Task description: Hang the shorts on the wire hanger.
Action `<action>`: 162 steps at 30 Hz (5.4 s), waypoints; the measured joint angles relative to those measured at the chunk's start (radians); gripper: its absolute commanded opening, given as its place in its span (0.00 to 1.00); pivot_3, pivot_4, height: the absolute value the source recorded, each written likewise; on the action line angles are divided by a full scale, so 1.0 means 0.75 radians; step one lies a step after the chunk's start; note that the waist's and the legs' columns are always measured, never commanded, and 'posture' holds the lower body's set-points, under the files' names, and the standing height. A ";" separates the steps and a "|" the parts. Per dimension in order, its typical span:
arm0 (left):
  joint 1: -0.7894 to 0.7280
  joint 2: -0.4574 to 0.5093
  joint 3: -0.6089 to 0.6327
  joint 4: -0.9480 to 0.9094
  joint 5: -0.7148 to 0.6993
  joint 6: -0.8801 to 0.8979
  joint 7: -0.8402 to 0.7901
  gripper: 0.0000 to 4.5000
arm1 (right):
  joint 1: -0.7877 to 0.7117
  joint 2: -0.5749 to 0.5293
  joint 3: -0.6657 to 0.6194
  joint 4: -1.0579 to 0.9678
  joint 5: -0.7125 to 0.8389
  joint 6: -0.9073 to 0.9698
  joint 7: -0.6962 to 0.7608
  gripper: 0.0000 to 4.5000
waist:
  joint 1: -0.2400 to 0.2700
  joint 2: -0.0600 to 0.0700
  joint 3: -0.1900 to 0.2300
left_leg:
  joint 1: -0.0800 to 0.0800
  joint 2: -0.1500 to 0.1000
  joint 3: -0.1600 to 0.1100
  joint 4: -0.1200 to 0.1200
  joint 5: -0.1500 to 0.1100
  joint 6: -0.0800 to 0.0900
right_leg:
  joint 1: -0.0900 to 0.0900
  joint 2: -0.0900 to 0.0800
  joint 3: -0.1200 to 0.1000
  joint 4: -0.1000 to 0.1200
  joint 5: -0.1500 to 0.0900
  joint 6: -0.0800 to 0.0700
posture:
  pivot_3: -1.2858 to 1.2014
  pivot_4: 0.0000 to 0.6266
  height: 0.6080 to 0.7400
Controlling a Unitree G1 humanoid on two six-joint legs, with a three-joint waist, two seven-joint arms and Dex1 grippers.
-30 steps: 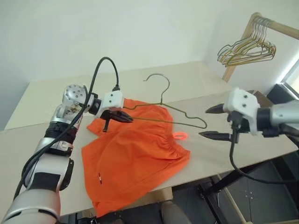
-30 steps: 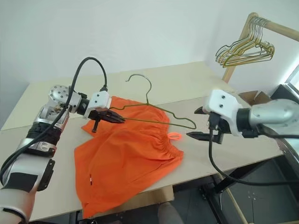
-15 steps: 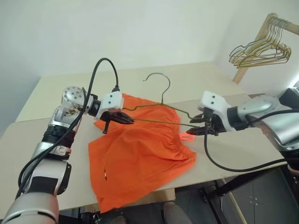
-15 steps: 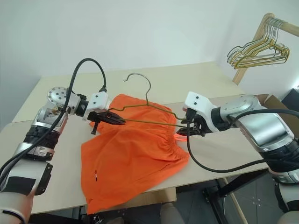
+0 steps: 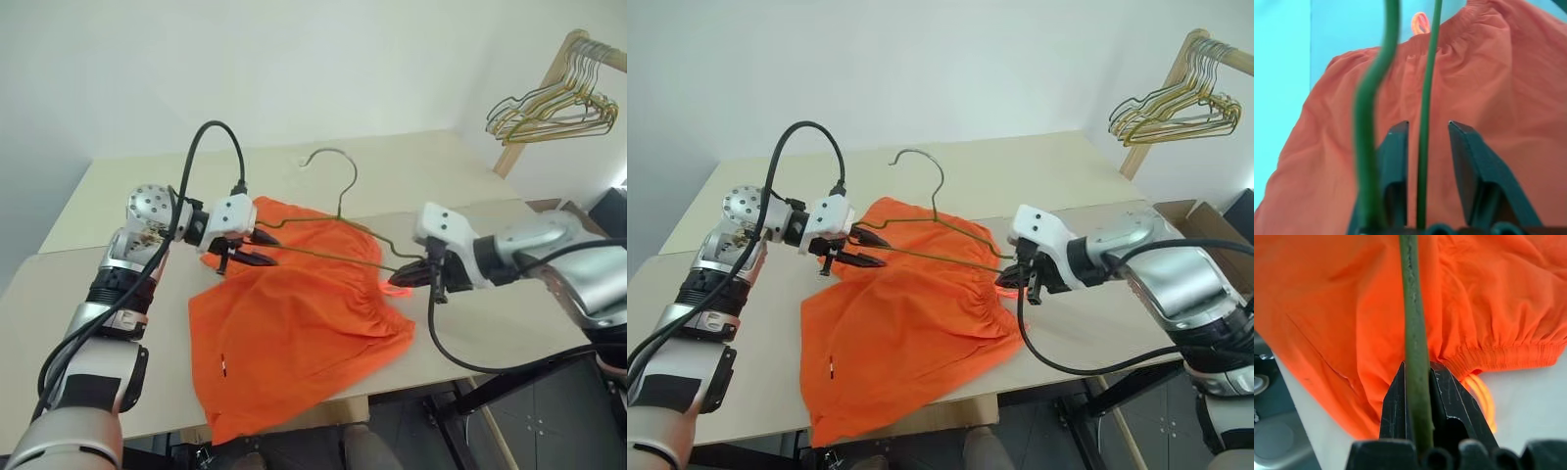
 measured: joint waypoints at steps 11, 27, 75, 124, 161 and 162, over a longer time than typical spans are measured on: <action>-0.065 0.017 0.110 0.241 0.001 -0.014 0.178 0.99 | 0.704 -0.001 -0.706 -0.162 0.204 0.395 -0.206 0.00 | 0.015 0.000 0.000 | 0.002 0.000 0.001 0.000 0.000 0.000 | 0.004 0.001 0.000 0.000 0.000 0.001 | 0.44 0.07 1.00; 0.204 0.027 0.173 -0.296 -0.206 0.274 0.096 0.99 | 0.901 -0.110 -0.894 0.023 0.479 0.833 -0.255 0.00 | 0.030 0.003 -0.001 | 0.006 0.002 0.011 -0.001 -0.003 0.006 | 0.008 0.004 0.002 -0.003 -0.001 0.001 | 0.44 0.12 1.00; 0.401 0.126 0.179 -0.517 -0.235 0.300 0.194 0.99 | 0.698 -0.188 -0.473 0.496 0.583 0.761 0.089 0.00 | 0.191 0.004 -0.011 | 0.005 0.001 0.016 0.001 -0.003 0.006 | 0.007 0.003 0.004 -0.004 -0.001 0.001 | 0.51 0.00 1.00; 0.412 0.099 0.231 -0.716 -0.439 0.496 0.269 0.99 | 0.711 0.061 -0.388 0.537 0.931 0.831 -0.203 0.00 | 0.263 -0.003 -0.027 | 0.010 0.001 0.021 0.001 -0.004 0.006 | 0.009 0.004 0.007 -0.003 -0.001 0.000 | 0.53 0.03 1.00; 0.432 0.113 0.208 -0.691 -0.408 0.435 0.230 0.99 | 0.389 0.345 -0.453 0.894 0.798 0.826 -0.456 0.00 | 0.253 -0.008 -0.028 | 0.024 0.009 0.026 -0.002 -0.007 0.011 | 0.024 0.010 0.007 -0.013 0.000 -0.001 | 0.53 0.01 1.00; 0.432 0.113 0.208 -0.692 -0.408 0.435 0.234 0.99 | 0.400 0.343 -0.430 0.877 0.799 0.829 -0.434 0.00 | 0.254 -0.008 -0.028 | 0.024 0.008 0.026 -0.002 -0.007 0.011 | 0.025 0.009 0.007 -0.012 0.000 -0.001 | 0.53 0.01 1.00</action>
